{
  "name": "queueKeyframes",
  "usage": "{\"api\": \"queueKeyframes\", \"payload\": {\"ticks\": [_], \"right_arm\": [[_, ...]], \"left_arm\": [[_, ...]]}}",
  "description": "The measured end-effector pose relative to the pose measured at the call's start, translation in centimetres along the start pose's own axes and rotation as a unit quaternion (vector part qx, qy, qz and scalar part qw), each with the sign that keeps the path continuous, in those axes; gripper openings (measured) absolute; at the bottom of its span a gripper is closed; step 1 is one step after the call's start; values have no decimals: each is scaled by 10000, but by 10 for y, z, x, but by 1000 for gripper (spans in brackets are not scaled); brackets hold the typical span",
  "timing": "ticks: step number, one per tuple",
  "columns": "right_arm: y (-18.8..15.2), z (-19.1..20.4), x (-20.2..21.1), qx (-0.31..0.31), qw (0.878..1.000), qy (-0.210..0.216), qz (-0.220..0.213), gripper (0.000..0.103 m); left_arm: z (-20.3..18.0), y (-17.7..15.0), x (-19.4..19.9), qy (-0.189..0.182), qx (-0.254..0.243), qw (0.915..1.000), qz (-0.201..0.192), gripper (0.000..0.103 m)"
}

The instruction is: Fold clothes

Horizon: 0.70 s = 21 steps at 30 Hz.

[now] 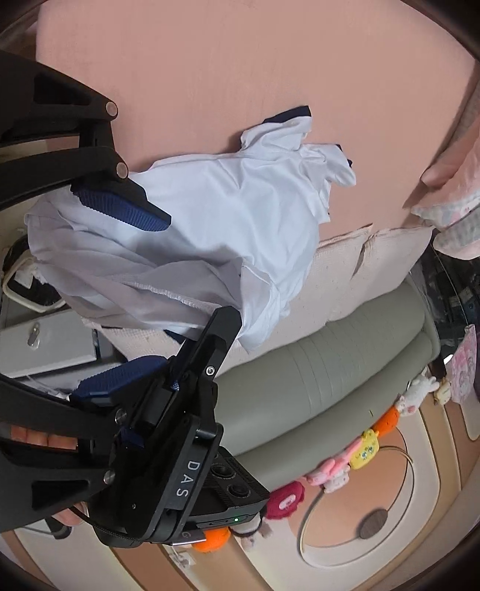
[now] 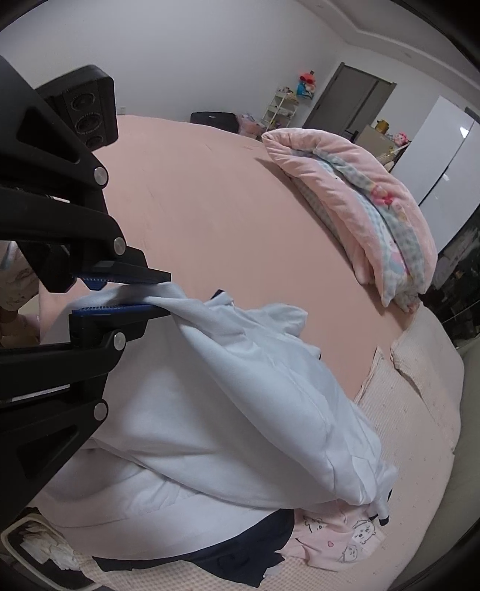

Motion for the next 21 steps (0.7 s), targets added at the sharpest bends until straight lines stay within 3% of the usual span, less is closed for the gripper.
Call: {"api": "queueKeyframes", "payload": {"ticks": [5, 9, 13, 16, 21], "right_arm": [[1, 2, 2, 67, 10000, -38, -13, 8], [1, -4, 2, -13, 10000, -43, 22, 8], [1, -13, 10, -87, 9999, 52, 19, 8], [3, -18, 15, -64, 9999, 85, 2, 8], [5, -28, 15, -158, 9998, 102, 8, 8]], "left_arm": [[-7, -5, -14, 91, -288, 9993, 200, 68], [-20, -18, -42, -116, -400, 9978, 512, 68], [-16, -19, -60, 63, -401, 9976, 556, 67], [-21, -20, -68, -51, -520, 9971, 558, 66], [-29, -29, -85, 234, -934, 9928, 710, 34]]}}
Point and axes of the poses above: each gripper's, at about its wrist camera, not at the fingertips, and x roughly against the way its jaws point, z to its left, y to its top, the point moved 8 cm from there along -x, roughly the way its jaws point, and after that the axes turned 5 degrees about -y, right-handed, at the moved point
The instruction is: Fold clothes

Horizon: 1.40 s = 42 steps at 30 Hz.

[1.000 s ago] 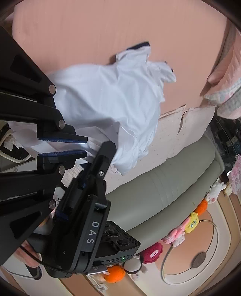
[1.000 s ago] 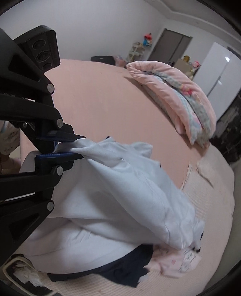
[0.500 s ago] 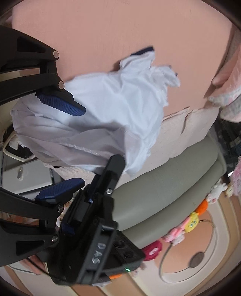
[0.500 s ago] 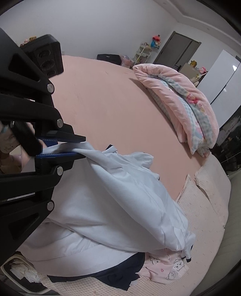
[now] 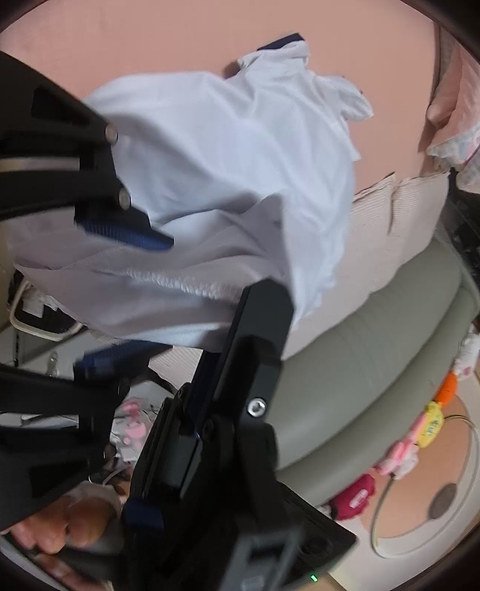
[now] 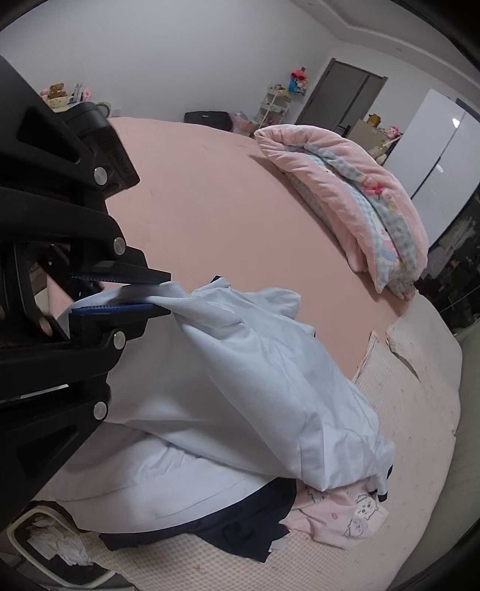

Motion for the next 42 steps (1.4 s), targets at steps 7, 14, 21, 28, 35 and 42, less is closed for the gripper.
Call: {"api": "queueKeyframes", "payload": {"ticks": [7, 14, 21, 28, 35, 42], "right_arm": [[-5, -11, -3, 36, 9998, -168, 78, 7], [-6, -31, -5, 55, 9935, -1117, 215, 54], [-4, -34, -20, 198, 9913, -1190, 533, 60], [-3, -34, -37, 356, 9856, -1491, 714, 60], [3, -41, -42, 36, 9871, -1399, 782, 60], [15, -59, -27, -445, 9884, -1344, 553, 60]], "left_arm": [[10, -6, -11, 273, 233, 9994, 6, 6], [8, -9, -9, 182, 257, 9995, 10, 4], [0, -9, -8, 199, 238, 9995, -37, 4], [7, -11, 0, 255, 369, 9989, -132, 4], [18, -16, 10, 316, 536, 9980, -143, 4], [24, -15, 18, 406, 552, 9975, -194, 4]]}}
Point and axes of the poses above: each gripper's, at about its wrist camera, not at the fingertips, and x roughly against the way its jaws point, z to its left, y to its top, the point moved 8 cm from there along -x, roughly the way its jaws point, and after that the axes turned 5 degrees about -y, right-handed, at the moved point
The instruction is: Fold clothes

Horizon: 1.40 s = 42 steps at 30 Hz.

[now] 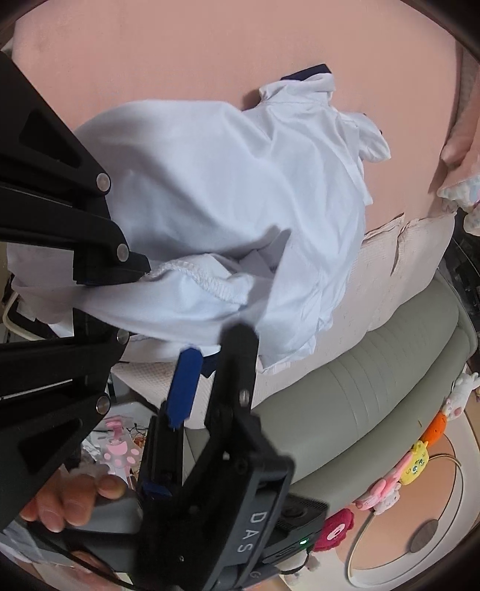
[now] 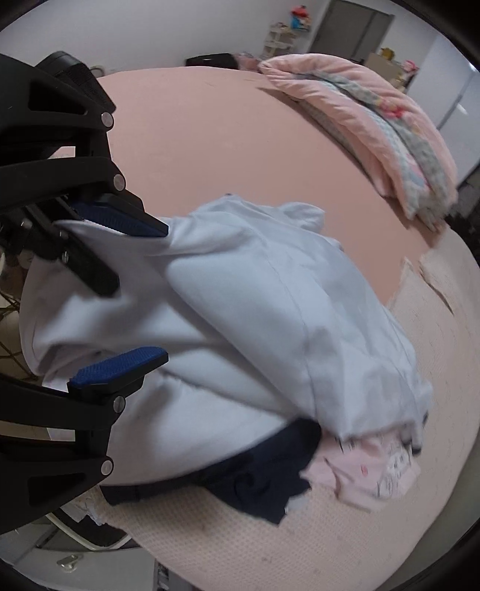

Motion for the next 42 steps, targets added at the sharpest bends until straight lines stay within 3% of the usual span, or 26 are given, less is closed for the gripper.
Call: {"api": "queueKeyframes", "payload": {"ticks": [11, 19, 26, 33, 38, 42], "right_arm": [[-5, -29, -4, -662, 9969, 428, -61, 62], [-2, -58, 7, -733, 9958, -278, -479, 62], [-4, -65, 1, -934, 9945, 136, -464, 62], [5, -79, 8, -864, 9933, -319, -695, 62], [11, -115, 19, -1217, 9876, -540, -832, 62], [16, -142, 16, -1641, 9819, -370, -870, 62]], "left_arm": [[18, 11, 12, 7, 391, 9992, -121, 4], [35, 29, 15, 208, 428, 9984, -299, 4], [46, 35, 22, 240, 548, 9975, -372, 4], [56, 36, 22, 367, 559, 9972, -339, 4], [58, 35, 18, 462, 501, 9972, -301, 4], [61, 36, 15, 535, 488, 9970, -274, 4]]}}
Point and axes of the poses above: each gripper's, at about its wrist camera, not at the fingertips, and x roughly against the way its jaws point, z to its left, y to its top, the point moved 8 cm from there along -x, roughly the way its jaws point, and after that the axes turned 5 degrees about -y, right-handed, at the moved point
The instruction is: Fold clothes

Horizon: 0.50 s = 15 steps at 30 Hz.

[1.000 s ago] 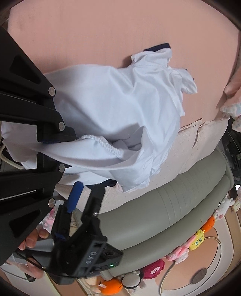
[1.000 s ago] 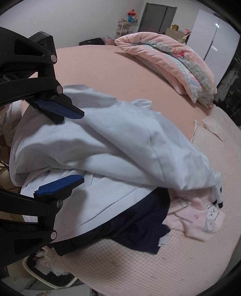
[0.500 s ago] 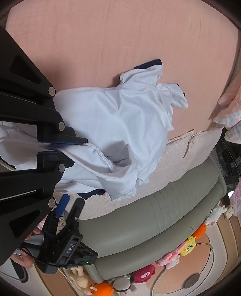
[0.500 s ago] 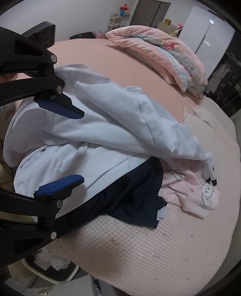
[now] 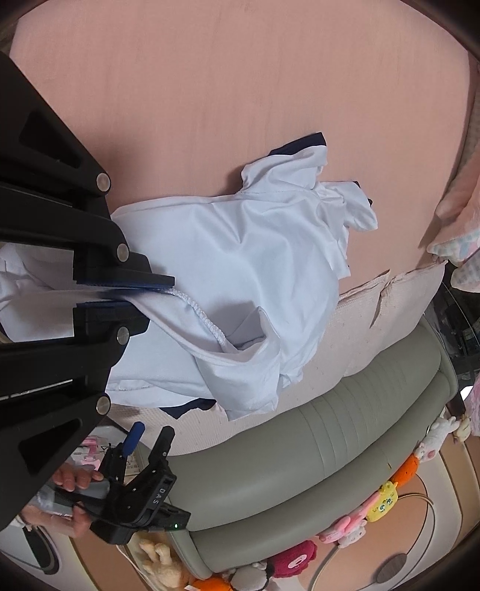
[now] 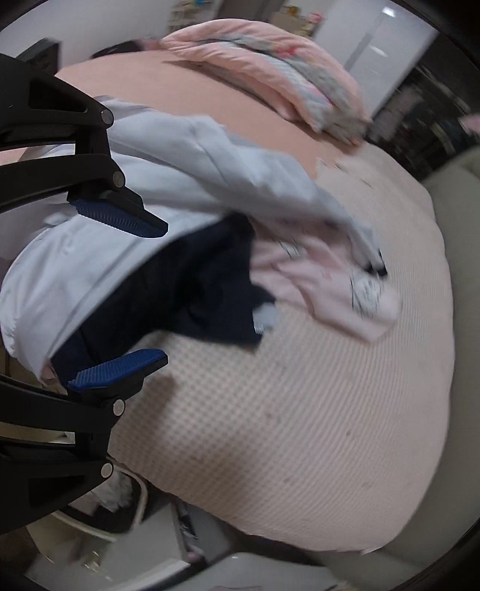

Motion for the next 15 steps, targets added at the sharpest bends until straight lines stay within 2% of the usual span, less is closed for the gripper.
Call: {"api": "queueKeyframes", "payload": {"ticks": [3, 5, 10, 15], "right_arm": [[4, -2, -13, -1, 9995, 270, 147, 62], [4, -3, -24, -102, 9993, 279, 246, 62], [1, 2, -47, -376, 9968, 599, 381, 62], [4, 4, -58, -686, 9932, 878, 323, 62]], "left_arm": [[0, -1, 1, 53, -28, 10000, 6, 4], [1, -1, 1, 87, -49, 9999, 25, 4], [0, -1, 0, 150, -124, 9998, 66, 4], [1, -2, -2, 161, -109, 9998, 93, 4]]}}
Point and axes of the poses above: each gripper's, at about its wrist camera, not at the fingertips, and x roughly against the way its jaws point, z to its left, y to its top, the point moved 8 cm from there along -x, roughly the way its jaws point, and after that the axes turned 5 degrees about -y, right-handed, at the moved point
